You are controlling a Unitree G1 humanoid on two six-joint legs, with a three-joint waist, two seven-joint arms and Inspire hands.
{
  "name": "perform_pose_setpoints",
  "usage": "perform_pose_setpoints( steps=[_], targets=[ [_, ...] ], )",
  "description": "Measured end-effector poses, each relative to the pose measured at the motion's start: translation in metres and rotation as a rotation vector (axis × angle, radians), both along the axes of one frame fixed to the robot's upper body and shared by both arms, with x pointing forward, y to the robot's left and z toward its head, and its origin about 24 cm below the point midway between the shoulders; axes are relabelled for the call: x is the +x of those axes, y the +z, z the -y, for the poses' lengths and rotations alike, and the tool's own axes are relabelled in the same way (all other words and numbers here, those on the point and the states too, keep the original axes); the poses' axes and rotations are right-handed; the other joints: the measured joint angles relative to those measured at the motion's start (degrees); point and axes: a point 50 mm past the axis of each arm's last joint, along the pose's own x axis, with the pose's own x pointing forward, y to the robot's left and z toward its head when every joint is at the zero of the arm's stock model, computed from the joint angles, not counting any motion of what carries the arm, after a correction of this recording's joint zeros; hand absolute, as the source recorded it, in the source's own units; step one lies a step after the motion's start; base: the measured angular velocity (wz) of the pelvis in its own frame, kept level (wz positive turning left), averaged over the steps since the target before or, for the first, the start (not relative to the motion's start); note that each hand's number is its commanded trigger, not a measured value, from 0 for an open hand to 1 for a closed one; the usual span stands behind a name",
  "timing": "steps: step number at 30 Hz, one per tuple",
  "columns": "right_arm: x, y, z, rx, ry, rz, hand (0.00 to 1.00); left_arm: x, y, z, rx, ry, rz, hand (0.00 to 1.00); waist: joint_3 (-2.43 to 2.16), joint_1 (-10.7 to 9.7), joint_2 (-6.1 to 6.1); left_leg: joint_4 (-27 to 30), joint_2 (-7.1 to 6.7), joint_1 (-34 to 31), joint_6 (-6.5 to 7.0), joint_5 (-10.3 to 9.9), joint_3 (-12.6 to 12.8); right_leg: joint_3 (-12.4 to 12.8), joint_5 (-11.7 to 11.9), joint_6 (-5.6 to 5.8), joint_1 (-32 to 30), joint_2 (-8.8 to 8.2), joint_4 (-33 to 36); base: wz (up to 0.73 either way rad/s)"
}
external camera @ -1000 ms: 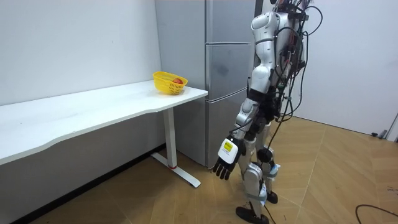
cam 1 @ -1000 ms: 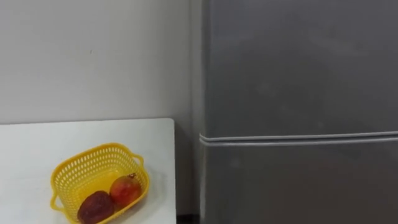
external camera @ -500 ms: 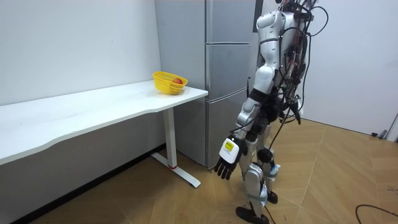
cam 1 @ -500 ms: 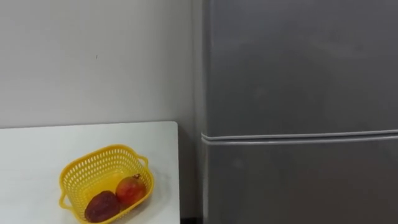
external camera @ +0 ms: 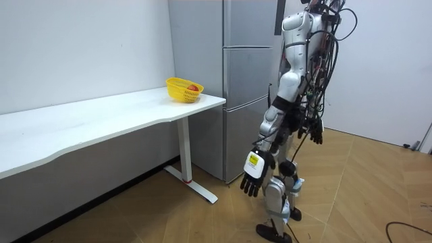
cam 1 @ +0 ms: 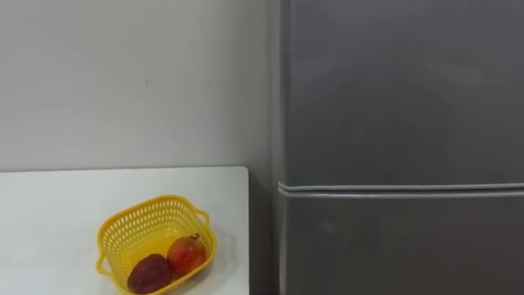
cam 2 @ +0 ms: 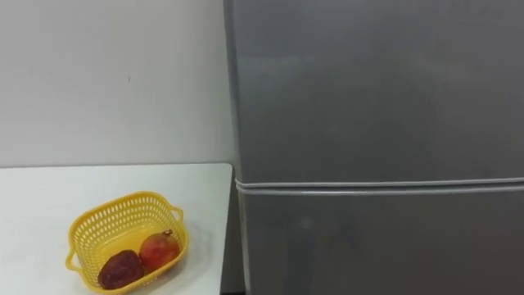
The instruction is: Retrieve from the upper fridge
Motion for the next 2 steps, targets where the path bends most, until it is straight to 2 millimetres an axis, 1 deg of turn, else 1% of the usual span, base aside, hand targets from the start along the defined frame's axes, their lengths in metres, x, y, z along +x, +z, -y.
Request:
perform_pose_setpoints(
  steps=[2],
  targets=[
    [0.0041, -0.0006, -0.0006, 0.015, 0.069, -0.014, 0.00, -0.0002, -0.0005, 0.0013, -0.007, -0.004, -0.008, 0.00, 0.06, 0.3, -0.03, 0.0, -0.08, 0.4, 0.00, 0.0, -0.1, -0.1, -0.1, 0.06, 0.5, -0.11, 0.0, 0.00]
  ],
)
